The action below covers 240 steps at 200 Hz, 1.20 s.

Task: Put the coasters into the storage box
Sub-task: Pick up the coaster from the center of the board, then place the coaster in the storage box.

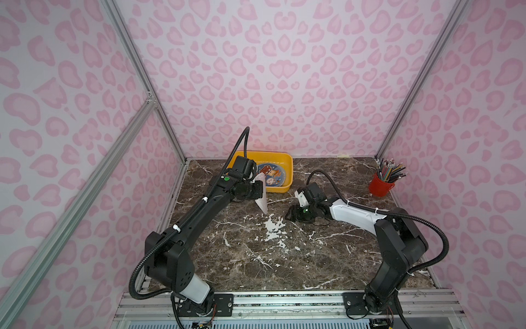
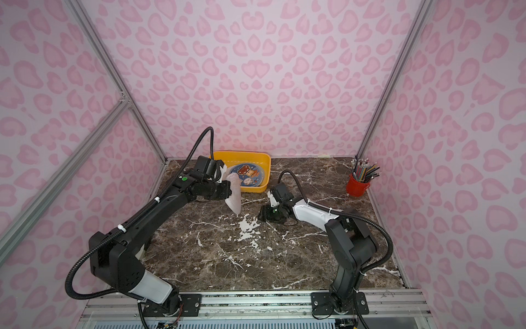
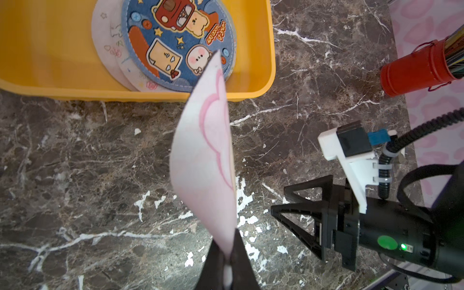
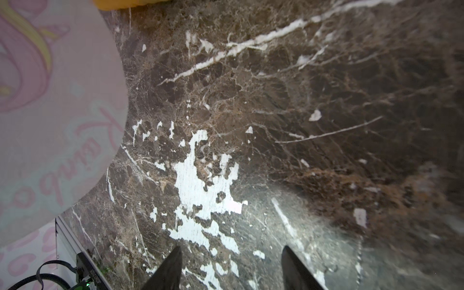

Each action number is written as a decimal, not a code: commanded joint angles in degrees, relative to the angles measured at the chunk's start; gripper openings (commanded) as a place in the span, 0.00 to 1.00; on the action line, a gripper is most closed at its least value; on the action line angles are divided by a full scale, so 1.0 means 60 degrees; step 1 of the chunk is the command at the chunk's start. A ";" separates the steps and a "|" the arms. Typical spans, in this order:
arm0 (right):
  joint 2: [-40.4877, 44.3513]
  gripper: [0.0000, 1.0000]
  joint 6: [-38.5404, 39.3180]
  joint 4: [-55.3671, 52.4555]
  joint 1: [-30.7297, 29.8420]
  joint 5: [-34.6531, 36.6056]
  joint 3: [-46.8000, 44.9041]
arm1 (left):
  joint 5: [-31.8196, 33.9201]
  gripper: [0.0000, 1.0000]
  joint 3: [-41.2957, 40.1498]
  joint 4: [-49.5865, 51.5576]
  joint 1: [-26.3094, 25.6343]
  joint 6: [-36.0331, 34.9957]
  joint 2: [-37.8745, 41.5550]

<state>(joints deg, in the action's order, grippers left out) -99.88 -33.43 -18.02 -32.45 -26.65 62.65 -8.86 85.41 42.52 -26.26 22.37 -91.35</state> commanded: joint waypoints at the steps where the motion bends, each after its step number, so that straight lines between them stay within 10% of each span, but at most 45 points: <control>1: 0.0203 0.65 -0.0035 0.0089 0.0101 -0.0064 -0.0128 | -0.0323 0.02 0.0817 0.0059 0.0035 -0.0381 -0.0555; 145: 0.0727 0.68 0.0100 0.0003 0.1372 -0.0414 -0.0601 | -0.2083 0.02 0.7575 -0.0227 0.1054 -0.0677 -0.6683; 204: 0.0675 0.69 0.0093 -0.0175 0.1448 -0.0391 -0.0255 | -0.1574 0.02 0.7092 -0.0230 0.2098 -0.0804 -0.7545; 223: 0.0733 0.69 0.0107 -0.0195 0.1465 -0.0377 -0.0251 | -0.1082 0.11 0.6594 -0.0312 0.2291 -0.0886 -0.7309; 240: 0.0842 0.70 0.0108 -0.0182 0.1467 -0.0316 -0.0299 | -0.0874 0.38 0.6073 -0.0526 0.2394 -0.0898 -0.6997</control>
<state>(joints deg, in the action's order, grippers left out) -95.50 -33.39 -18.83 -23.66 -28.93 60.95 -17.02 124.62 41.43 -12.53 17.85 -135.81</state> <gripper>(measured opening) 0.694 0.195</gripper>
